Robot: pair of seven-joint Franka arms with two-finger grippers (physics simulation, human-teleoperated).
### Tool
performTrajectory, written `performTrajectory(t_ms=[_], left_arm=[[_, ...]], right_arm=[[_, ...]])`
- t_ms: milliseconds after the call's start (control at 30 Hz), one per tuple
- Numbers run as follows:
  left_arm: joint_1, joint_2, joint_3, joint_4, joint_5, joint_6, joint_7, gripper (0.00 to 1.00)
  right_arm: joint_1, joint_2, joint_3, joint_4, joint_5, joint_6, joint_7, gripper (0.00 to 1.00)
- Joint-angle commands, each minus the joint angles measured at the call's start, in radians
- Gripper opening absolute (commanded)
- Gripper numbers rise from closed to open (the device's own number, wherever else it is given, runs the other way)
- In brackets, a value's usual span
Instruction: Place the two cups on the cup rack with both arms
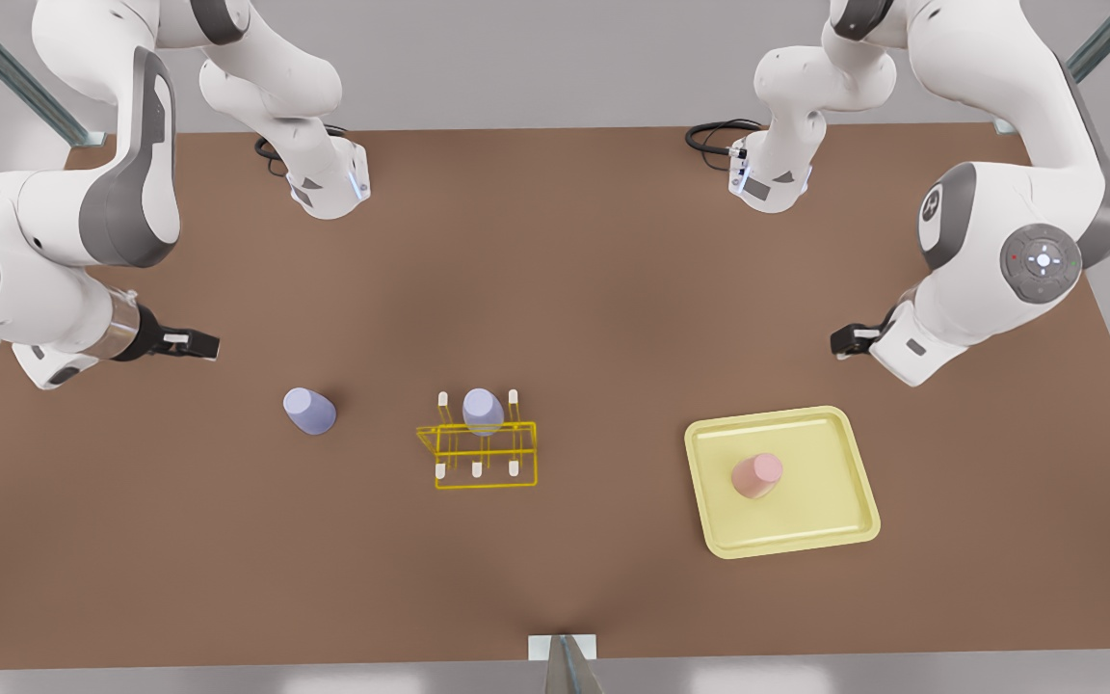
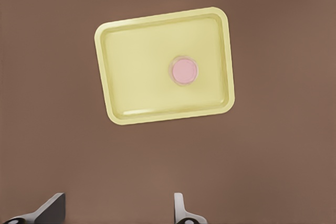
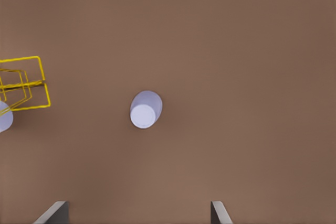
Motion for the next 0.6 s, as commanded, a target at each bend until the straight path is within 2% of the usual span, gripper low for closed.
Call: performTrajectory(t_ms=[0, 133, 167, 267, 333, 400, 567], left_arm=[[-0.001, -0.002, 0.000, 0.000, 0.002, 0.011, -0.057, 1.00], [-0.001, 0.007, 0.000, 0.000, 0.003, 0.019, -0.057, 1.00], [-0.001, 0.075, 0.023, 0.013, 0.017, 0.053, -0.052, 1.00], [-0.003, 0.259, 0.052, 0.025, 0.017, 0.315, -0.038, 1.00], [-0.019, 0.319, 0.051, 0.028, 0.012, 0.410, -0.039, 1.00], [-0.047, 0.385, 0.045, 0.083, 0.014, 0.407, -0.040, 1.00], [-0.098, 0.400, 0.045, 0.075, 0.016, 0.418, -0.031, 1.00]], right_arm=[[0.000, -0.001, 0.000, 0.000, 0.000, 0.019, 0.027, 1.00], [0.040, 0.039, 0.009, -0.016, 0.000, 0.046, 0.022, 1.00], [0.058, 0.051, 0.009, -0.068, 0.000, 0.120, 0.024, 1.00], [0.091, 0.039, 0.011, -0.328, 0.002, 0.451, 0.025, 1.00], [0.106, 0.041, 0.014, -0.392, 0.005, 0.537, 0.041, 1.00], [0.110, 0.061, 0.012, -0.428, 0.005, 0.631, 0.041, 1.00], [0.074, 0.122, 0.011, -0.449, 0.003, 0.717, 0.039, 1.00]])
